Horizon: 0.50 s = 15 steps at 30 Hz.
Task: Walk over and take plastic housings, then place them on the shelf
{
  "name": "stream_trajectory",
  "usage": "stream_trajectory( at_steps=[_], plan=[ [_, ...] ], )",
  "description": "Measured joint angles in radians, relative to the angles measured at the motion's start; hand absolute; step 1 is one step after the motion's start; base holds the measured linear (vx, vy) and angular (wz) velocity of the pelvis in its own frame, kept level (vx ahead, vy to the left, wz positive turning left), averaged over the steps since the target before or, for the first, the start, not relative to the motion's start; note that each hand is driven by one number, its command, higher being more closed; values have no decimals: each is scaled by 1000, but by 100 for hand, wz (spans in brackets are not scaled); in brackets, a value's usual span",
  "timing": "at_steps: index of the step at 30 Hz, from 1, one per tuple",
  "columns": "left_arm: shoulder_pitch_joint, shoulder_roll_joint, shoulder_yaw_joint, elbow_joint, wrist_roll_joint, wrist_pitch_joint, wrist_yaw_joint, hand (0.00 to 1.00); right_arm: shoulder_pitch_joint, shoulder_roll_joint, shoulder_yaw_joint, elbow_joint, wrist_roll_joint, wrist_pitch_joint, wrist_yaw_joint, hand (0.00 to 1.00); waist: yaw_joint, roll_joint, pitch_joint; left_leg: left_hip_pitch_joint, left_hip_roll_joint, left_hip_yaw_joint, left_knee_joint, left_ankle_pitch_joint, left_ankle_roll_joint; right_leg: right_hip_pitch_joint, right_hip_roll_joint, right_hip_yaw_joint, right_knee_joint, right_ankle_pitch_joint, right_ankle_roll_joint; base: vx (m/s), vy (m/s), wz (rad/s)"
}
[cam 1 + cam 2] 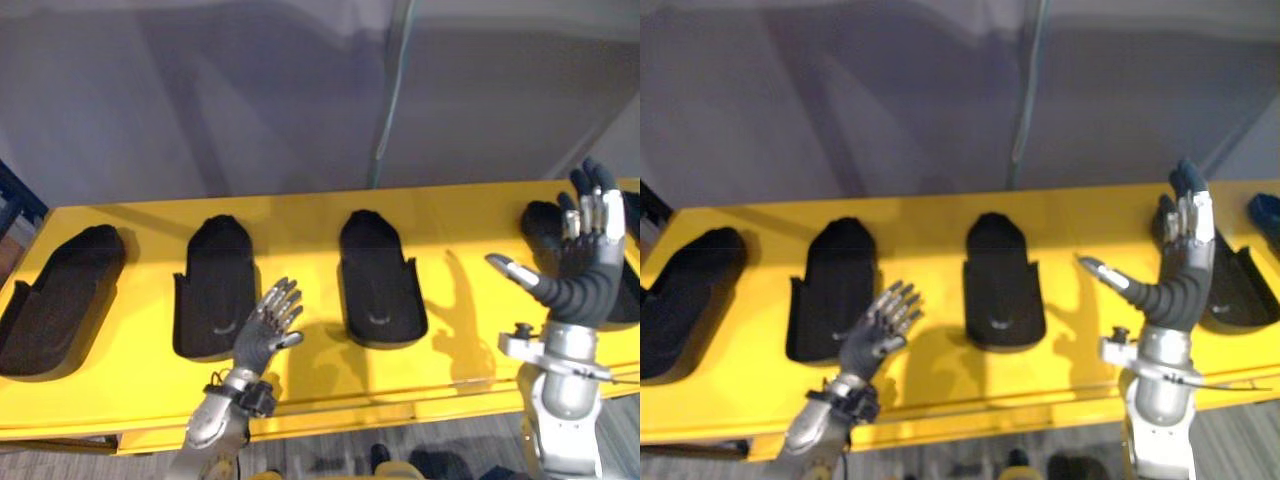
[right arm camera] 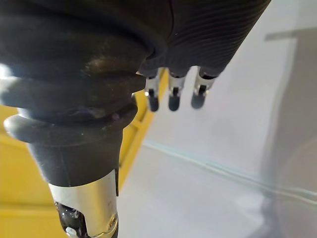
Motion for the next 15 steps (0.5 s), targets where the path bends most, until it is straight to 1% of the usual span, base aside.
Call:
stream_trajectory(
  at_steps=[3,7,8,10,15],
  plan=[
    [0,0,1,3,35,0,35,0,0,0,5,3,0,0,-5,0,0,0,0,0,0,0,0,0,0,0,0,0,0,0,0,0,0,0],
    [-2,-1,1,23,41,-1,82,0,1,0,7,7,-1,-2,-20,0,0,0,0,0,0,0,0,0,0,0,0,0,0,1,0,0,0,0],
    [-2,-2,1,31,71,-2,107,0,2,0,7,8,-1,-2,-20,0,0,-1,0,0,0,0,0,0,0,0,0,0,0,1,0,0,0,0],
    [-2,-2,2,35,75,-4,127,0,2,1,7,8,-1,-2,-20,0,0,-1,0,1,0,0,0,1,1,1,0,0,0,1,0,0,0,0],
    [-2,-6,7,36,77,-4,152,0,2,4,8,10,-1,-2,-20,0,0,-3,-2,2,0,0,0,1,1,1,-1,0,1,1,0,0,0,0]
  ],
)
